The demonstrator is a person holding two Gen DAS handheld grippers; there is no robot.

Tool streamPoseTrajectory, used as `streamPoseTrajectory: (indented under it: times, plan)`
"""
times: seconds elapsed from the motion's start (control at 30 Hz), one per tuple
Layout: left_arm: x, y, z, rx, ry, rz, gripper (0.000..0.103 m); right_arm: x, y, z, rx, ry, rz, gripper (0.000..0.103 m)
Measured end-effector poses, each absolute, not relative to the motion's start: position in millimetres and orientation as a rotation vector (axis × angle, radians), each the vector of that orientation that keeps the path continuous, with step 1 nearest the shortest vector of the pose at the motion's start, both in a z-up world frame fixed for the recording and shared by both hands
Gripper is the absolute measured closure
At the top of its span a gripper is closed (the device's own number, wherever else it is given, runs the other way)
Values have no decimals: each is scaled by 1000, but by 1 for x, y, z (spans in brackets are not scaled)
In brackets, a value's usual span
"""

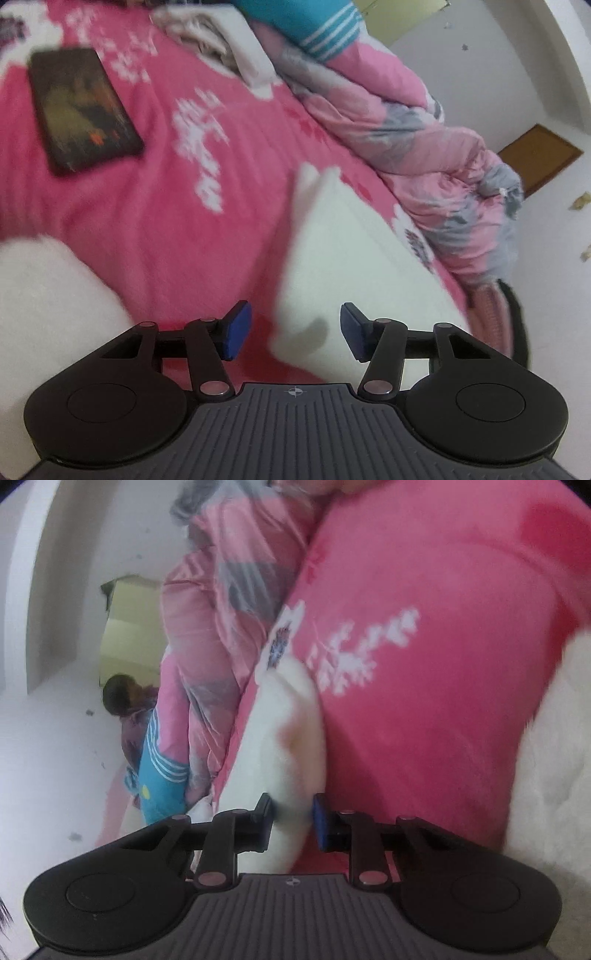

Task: Fold clothes

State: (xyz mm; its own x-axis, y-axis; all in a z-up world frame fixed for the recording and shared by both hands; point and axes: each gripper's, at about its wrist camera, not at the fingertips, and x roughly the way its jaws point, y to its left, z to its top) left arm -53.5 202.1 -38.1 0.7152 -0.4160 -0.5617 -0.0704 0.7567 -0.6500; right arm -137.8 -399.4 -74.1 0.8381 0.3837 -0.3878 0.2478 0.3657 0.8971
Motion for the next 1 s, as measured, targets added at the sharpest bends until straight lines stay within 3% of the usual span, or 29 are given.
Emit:
streamPoseTrajectory:
  times: [0.07, 0.17, 0.33, 0.47, 0.53, 0.6, 0.67, 0.87, 1.0]
  plan:
    - [-62, 214, -32, -666, 751, -149, 50, -136, -409, -93, 1277, 660, 40, 77]
    - [-80, 226, -11, -563, 685, -90, 50, -155, -423, -85, 1329, 540, -9, 73]
    - [-98, 187, 20, -261, 572, -185, 50, -164, -399, -18, 980, 435, -13, 73]
    - [-97, 129, 4, -68, 539, -324, 58, -149, -314, 19, 534, 422, 131, 74]
    - [-85, 124, -21, -37, 592, -278, 61, -142, -284, 13, 382, 434, 158, 75]
    - [-73, 135, -41, -98, 647, -263, 56, -129, -264, -2, 270, 472, 158, 76]
    - [-63, 154, -54, -207, 695, -270, 56, -111, -259, -32, 167, 605, 86, 82]
    - [-91, 160, -7, -109, 563, -301, 59, -128, -261, 6, 151, 512, 69, 81]
    - [-91, 143, -3, -100, 486, -363, 58, -137, -261, 11, 129, 455, 49, 81]
